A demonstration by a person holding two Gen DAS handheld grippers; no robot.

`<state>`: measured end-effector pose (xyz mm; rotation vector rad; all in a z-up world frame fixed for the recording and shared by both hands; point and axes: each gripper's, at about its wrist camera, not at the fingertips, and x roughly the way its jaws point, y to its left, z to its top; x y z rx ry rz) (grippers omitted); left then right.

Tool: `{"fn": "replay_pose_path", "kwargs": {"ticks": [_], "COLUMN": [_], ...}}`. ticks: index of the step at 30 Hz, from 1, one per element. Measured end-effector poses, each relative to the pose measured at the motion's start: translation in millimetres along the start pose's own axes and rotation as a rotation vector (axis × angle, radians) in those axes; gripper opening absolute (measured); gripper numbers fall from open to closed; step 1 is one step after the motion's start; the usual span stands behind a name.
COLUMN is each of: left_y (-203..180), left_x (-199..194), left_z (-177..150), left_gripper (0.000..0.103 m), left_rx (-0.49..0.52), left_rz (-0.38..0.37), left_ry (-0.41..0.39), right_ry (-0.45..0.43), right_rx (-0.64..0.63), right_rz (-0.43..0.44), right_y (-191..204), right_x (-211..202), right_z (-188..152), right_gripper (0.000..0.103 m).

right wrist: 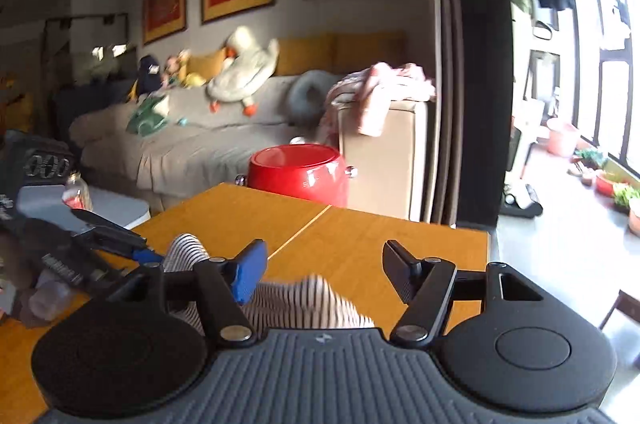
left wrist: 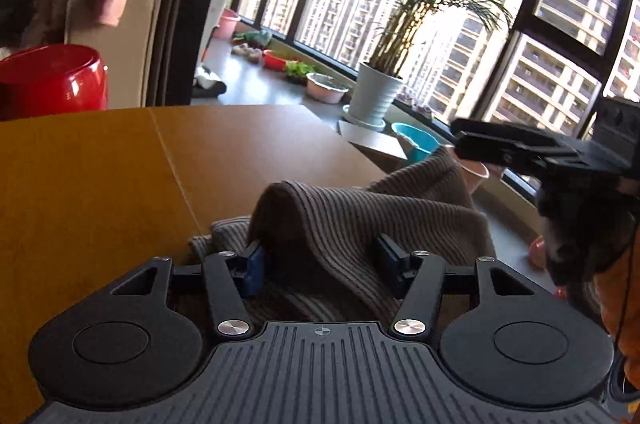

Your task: Fold clothes

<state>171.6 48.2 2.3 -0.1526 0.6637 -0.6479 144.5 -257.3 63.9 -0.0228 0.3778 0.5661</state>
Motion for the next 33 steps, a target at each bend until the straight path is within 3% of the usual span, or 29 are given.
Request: {"fn": "replay_pose_path", "kwargs": {"ticks": [2, 4, 5, 6, 10, 12, 13, 16, 19, 23, 26, 27, 29, 30, 31, 33], "left_y": [2, 0, 0, 1, 4, 5, 5, 6, 9, 8, 9, 9, 8, 8, 7, 9], "left_x": [2, 1, -1, -3, -18, -33, -39, -32, -13, -8, -16, -19, -27, -31, -36, -45], "left_z": [-3, -6, -7, -9, -11, -9, -7, 2, 7, 12, 11, 11, 9, 8, 7, 5], "left_gripper": [0.061, 0.061, 0.06, 0.06, 0.055, 0.054, 0.056, 0.079, 0.077, 0.053, 0.03, 0.027, 0.015, 0.014, 0.012, 0.01], "left_rx": [-0.008, 0.007, 0.01, 0.012, -0.007, -0.043, -0.068, -0.113, -0.16, -0.177, -0.177, -0.177, -0.163, -0.156, -0.147, -0.129], "left_rz": [-0.003, 0.006, 0.011, 0.018, 0.041, 0.003, -0.023, -0.058, -0.063, -0.074, -0.082, -0.088, -0.096, -0.096, -0.092, -0.062], "left_ry": [0.005, 0.004, 0.002, 0.001, -0.016, -0.036, -0.045, -0.036, -0.021, -0.044, -0.064, -0.07, -0.081, -0.086, -0.091, -0.096], "right_ry": [0.002, 0.052, 0.077, 0.105, 0.148, 0.136, 0.132, 0.116, 0.058, -0.027, -0.001, 0.026, 0.052, 0.05, 0.048, 0.045], "right_rx": [0.056, 0.107, 0.132, 0.182, 0.335, 0.364, 0.362, 0.296, 0.242, 0.123, 0.001, -0.024, -0.048, -0.045, -0.041, -0.035], "right_rz": [-0.002, -0.024, -0.035, -0.038, -0.022, -0.017, -0.023, -0.049, -0.062, -0.062, -0.024, -0.005, 0.013, 0.01, 0.007, 0.001], "right_y": [-4, -9, -12, -18, -37, -39, -37, -26, -18, -7, 1, 3, 5, 5, 6, 6], "right_x": [-4, 7, 12, 21, 49, 51, 51, 44, 32, 12, 15, 21, 29, 31, 33, 36], "right_z": [-13, -21, -26, -30, -46, -51, -53, -58, -49, -25, -9, -8, -6, -4, -2, 2], "right_gripper": [0.063, 0.05, 0.033, 0.029, 0.027, 0.027, 0.027, 0.027, 0.031, 0.038, 0.056, 0.06, 0.06, 0.049, 0.008, 0.0]}}
